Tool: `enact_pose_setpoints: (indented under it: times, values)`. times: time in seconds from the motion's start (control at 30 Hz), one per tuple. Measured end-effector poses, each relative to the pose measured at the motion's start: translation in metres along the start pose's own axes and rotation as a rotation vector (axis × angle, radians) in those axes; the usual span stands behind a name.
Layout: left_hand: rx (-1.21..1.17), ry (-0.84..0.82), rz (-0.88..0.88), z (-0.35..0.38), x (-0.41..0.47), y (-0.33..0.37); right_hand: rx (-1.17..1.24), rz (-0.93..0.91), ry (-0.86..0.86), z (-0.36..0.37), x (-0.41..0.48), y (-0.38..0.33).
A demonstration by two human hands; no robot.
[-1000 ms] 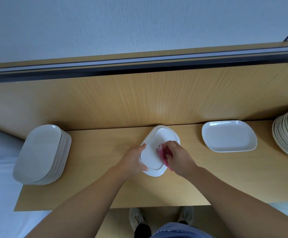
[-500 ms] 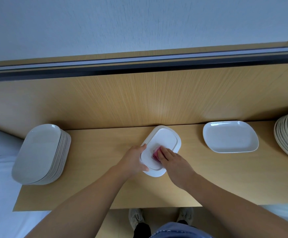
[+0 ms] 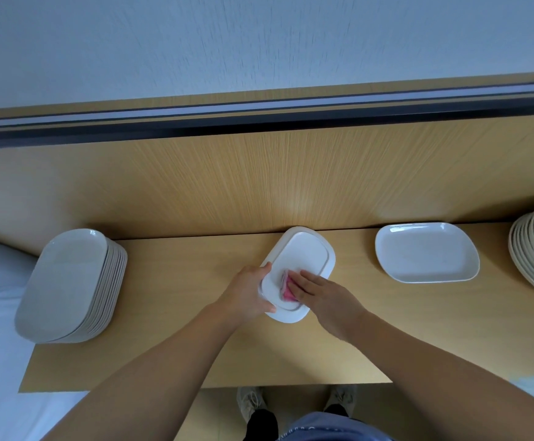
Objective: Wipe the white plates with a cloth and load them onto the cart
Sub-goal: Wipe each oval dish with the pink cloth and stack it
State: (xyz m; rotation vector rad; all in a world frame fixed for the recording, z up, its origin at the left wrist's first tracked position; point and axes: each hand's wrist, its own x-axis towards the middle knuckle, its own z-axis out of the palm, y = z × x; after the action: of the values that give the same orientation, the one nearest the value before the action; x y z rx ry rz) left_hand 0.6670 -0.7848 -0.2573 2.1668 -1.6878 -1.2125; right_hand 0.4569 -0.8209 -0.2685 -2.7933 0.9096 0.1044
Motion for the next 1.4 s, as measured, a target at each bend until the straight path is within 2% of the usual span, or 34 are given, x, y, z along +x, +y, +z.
enact_pose_setpoints:
  times: [0.23, 0.3, 0.37, 0.43, 0.53, 0.73, 1.1, 1.4]
  values:
    - [-0.080, -0.021, -0.020, 0.000, -0.002, 0.001, 0.087, 0.279, -0.071, -0.019, 0.019, 0.035]
    - [-0.093, -0.019, -0.021, -0.001, -0.001, 0.001, 0.104, 0.235, -0.029, -0.019, 0.017, 0.032]
    - [-0.096, -0.023, -0.024, -0.003, 0.000, 0.002, 0.117, 0.100, 0.073, -0.017, 0.011, 0.024]
    - [-0.091, -0.028, -0.032, -0.004, 0.002, 0.002, 0.032, -0.017, 0.080, -0.010, 0.007, 0.014]
    - [-0.062, -0.035, -0.018, -0.004, 0.005, 0.004, -0.039, -0.171, 0.014, 0.002, 0.009, -0.002]
    - [-0.039, -0.040, 0.028, -0.006, 0.007, 0.006, 0.009, -0.240, -0.066, -0.004, 0.017, 0.000]
    - [-0.049, -0.024, 0.032, 0.001, 0.009, 0.001, 0.161, -0.191, -0.069, 0.004, 0.031, 0.021]
    - [-0.098, -0.032, -0.047, 0.005, 0.004, 0.002, 0.089, 0.135, -0.124, -0.022, 0.046, 0.050]
